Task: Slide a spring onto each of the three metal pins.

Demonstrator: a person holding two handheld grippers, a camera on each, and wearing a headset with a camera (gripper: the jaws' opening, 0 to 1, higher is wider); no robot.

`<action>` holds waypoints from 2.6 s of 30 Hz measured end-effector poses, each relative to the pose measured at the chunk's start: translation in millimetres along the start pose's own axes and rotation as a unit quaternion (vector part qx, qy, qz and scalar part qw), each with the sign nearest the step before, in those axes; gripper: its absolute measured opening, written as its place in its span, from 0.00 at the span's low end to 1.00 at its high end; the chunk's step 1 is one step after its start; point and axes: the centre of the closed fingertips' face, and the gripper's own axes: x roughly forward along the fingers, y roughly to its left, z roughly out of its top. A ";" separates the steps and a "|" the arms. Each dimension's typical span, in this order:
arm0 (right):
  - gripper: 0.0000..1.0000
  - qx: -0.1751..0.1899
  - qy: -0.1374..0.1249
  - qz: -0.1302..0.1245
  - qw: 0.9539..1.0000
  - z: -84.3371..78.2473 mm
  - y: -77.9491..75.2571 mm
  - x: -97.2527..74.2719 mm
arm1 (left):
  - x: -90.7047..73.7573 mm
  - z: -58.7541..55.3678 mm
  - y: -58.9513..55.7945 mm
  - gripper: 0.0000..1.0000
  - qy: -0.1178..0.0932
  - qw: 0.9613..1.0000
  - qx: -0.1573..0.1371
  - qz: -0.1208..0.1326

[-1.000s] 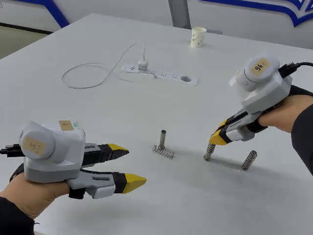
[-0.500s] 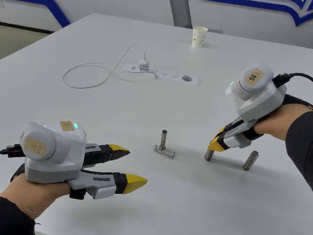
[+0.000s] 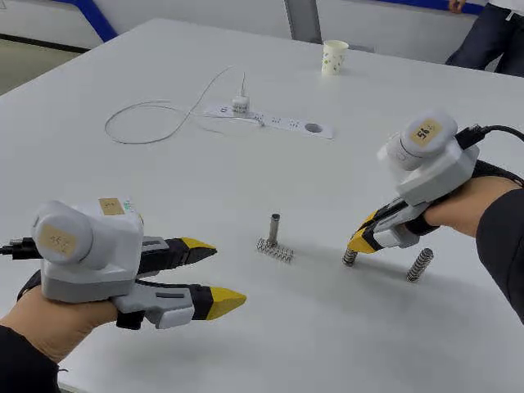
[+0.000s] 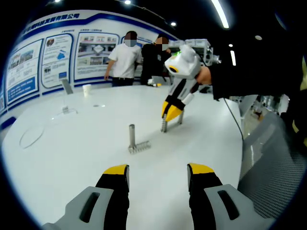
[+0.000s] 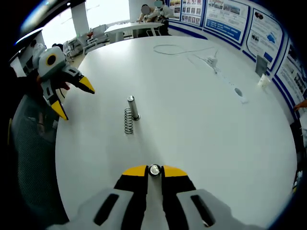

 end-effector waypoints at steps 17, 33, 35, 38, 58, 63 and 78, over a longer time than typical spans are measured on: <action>0.22 -0.021 -0.027 -0.014 0.999 5.9 2.7 -4.6 | -0.1 0.2 -1.8 0.50 0.002 1.000 0.002 -0.001; 0.23 -0.052 -0.062 -0.009 0.997 33.6 15.8 -1.1 | 0.1 -0.1 -0.5 0.50 0.002 1.000 0.002 -0.001; 0.23 -0.055 -0.064 -0.007 0.996 36.1 18.8 0.6 | 0.0 -0.5 0.1 0.50 0.003 1.000 0.002 -0.001; 0.23 -0.061 -0.068 -0.001 0.996 41.4 24.9 4.6 | 0.0 -0.7 0.4 0.50 0.003 1.000 0.002 -0.001; 0.20 -0.070 -0.071 0.022 0.995 51.3 46.2 40.0 | 0.2 -2.9 1.2 0.50 0.007 1.000 0.001 -0.001; 0.20 -0.069 -0.065 0.024 0.995 51.9 48.1 49.4 | 0.3 -3.1 1.2 0.50 0.007 1.000 0.000 -0.001; 0.18 -0.057 -0.048 0.023 0.997 45.2 43.9 66.8 | 0.3 -3.0 1.2 0.50 0.006 1.000 -0.002 0.001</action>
